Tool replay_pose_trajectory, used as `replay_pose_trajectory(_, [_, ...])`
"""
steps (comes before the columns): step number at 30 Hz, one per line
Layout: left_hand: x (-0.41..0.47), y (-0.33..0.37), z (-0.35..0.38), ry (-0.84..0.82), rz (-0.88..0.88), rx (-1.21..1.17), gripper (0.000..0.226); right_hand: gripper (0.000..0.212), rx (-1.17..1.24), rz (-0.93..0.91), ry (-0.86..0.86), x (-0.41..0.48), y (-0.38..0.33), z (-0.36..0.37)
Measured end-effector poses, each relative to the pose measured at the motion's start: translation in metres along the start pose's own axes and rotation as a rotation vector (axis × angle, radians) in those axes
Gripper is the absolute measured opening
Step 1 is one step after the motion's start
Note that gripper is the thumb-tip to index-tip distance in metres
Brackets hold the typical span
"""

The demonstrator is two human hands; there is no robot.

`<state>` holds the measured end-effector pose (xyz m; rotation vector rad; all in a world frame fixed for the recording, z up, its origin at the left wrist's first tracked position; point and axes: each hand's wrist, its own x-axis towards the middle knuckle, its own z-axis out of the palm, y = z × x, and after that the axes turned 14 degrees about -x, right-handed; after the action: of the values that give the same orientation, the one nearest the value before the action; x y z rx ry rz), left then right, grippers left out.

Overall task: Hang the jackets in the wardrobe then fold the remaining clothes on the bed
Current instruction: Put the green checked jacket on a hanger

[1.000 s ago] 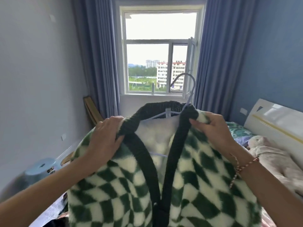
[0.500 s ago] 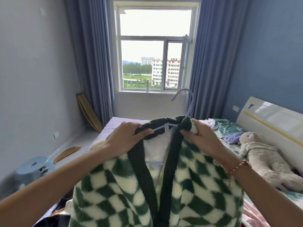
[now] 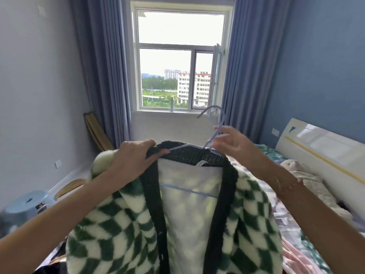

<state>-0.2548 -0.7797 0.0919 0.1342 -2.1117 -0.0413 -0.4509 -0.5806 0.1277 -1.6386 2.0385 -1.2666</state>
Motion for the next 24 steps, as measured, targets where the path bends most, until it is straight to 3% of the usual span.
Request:
replay_pose_trajectory(1, [-0.001,0.0,0.003,0.0,0.024,-0.008,0.071,0.041,0.205,-0.024,0.018,0.009,-0.012,0.001])
replay_pose_trajectory(3, [-0.003,0.0,0.008,-0.027,0.065,-0.056,0.072,0.038,0.536,-0.02,0.053,0.017,-0.032,0.002])
replay_pose_trajectory(6, [-0.007,0.001,0.01,0.0,0.058,-0.141,0.068,0.039,0.76,0.019,0.105,0.019,-0.048,0.013])
replay_pose_trajectory(9, [-0.005,0.026,0.01,0.028,0.01,-0.245,0.037,0.042,0.602,0.061,0.24,0.027,-0.054,0.048])
replay_pose_trajectory(11, [-0.007,0.051,0.016,-0.02,0.102,-0.208,0.015,0.049,0.506,0.113,0.323,0.036,-0.052,0.064])
replay_pose_trajectory(14, [-0.023,0.064,0.024,-0.093,0.15,-0.068,0.033,0.046,0.604,0.196,0.399,0.04,-0.048,0.053])
replay_pose_trajectory(18, [-0.036,0.059,0.02,-0.282,-0.065,-0.166,0.067,0.043,0.669,0.17,0.402,0.033,-0.047,0.029])
replay_pose_trajectory(20, [-0.02,0.054,0.015,-0.283,-0.184,-0.242,0.066,0.043,0.649,0.128,0.352,0.032,-0.051,0.024])
replay_pose_trajectory(24, [0.018,0.039,0.01,-0.421,-0.169,-0.198,0.04,0.038,0.558,0.039,0.162,0.031,-0.065,0.005])
